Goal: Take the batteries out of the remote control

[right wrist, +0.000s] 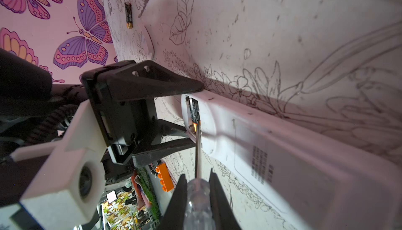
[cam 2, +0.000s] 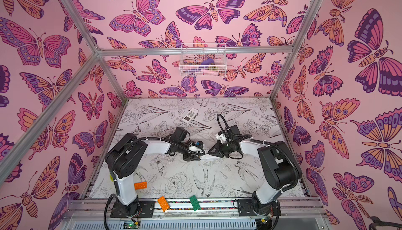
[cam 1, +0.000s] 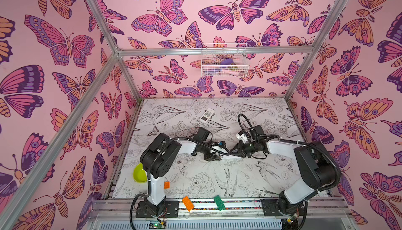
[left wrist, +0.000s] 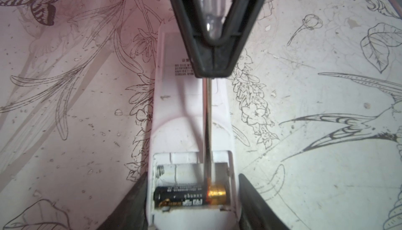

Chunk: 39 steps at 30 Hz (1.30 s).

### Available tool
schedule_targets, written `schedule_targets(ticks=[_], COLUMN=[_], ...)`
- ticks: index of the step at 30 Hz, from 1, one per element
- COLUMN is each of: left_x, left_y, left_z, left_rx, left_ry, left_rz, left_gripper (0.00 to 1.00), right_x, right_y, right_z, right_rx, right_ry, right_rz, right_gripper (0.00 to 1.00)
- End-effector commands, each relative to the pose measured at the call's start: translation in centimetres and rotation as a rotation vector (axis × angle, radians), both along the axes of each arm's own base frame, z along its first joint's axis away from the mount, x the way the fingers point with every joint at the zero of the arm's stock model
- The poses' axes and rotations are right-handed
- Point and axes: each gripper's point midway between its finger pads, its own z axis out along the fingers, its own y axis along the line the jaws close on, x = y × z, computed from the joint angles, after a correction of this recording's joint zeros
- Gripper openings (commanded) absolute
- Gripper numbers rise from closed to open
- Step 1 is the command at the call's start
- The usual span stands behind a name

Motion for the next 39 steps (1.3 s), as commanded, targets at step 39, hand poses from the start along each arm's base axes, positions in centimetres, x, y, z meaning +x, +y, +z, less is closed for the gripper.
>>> schedule_targets(ticks=[39], left_x=[-3.9], left_y=[2.1], left_z=[-4.5], left_rx=[0.135], left_ry=[0.17], left_rz=[-0.009], left_gripper=[0.46], right_x=[-0.7], right_y=[1.2], right_z=[-0.5], right_rx=[0.058], right_ry=[-0.147], right_rz=[0.124], right_gripper=[0.0])
